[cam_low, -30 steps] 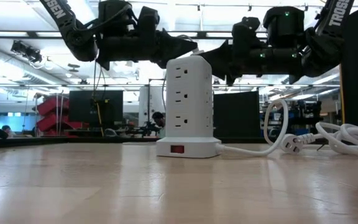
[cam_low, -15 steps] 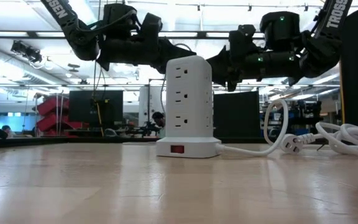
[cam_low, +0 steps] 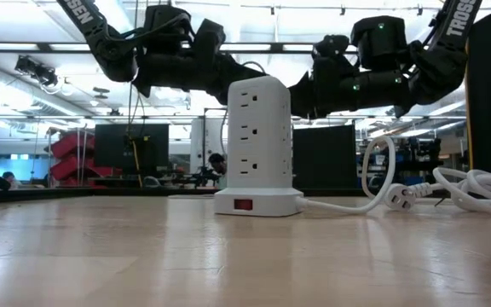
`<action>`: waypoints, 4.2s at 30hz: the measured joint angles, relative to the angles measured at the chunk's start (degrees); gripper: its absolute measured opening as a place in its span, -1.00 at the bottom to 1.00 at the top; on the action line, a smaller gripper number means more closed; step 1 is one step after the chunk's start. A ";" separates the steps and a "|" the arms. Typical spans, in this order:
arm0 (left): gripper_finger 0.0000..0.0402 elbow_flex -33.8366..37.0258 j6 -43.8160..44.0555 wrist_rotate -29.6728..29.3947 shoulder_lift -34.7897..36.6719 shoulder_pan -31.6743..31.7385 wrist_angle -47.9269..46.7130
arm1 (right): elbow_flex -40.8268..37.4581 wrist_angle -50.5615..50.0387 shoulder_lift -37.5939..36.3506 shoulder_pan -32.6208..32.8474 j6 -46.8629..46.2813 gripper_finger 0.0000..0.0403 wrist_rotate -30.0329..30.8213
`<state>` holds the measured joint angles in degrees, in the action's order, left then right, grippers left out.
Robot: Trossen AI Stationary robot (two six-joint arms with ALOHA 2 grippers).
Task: Plug in charger
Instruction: Insert the white charger cable into the white charger adapter
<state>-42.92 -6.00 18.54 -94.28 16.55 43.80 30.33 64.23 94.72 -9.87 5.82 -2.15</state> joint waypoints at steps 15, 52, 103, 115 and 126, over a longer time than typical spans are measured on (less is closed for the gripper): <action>-1.00 0.02 0.26 -0.08 -0.02 0.62 -1.94 | 0.11 -2.04 0.00 -0.07 -1.43 -0.42 -0.62; -1.00 0.17 0.24 -4.77 5.42 0.69 1.16 | 0.74 -12.52 -0.37 -2.49 -7.74 -0.42 2.42; -1.00 0.07 -2.12 -3.28 5.57 0.60 -6.70 | 24.33 -83.99 2.40 -10.38 -9.32 0.35 -0.99; -1.00 0.04 -1.23 1.39 8.08 0.60 -5.39 | 26.37 -75.18 -0.68 -7.56 -2.70 0.05 -2.30; -1.00 0.07 -1.18 3.02 8.48 0.67 -4.05 | 7.25 -27.81 -7.72 -7.36 -7.91 -0.12 -8.00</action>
<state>-42.85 -7.18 21.56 -85.80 17.22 39.76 37.58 36.41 87.00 -17.22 -2.09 -10.15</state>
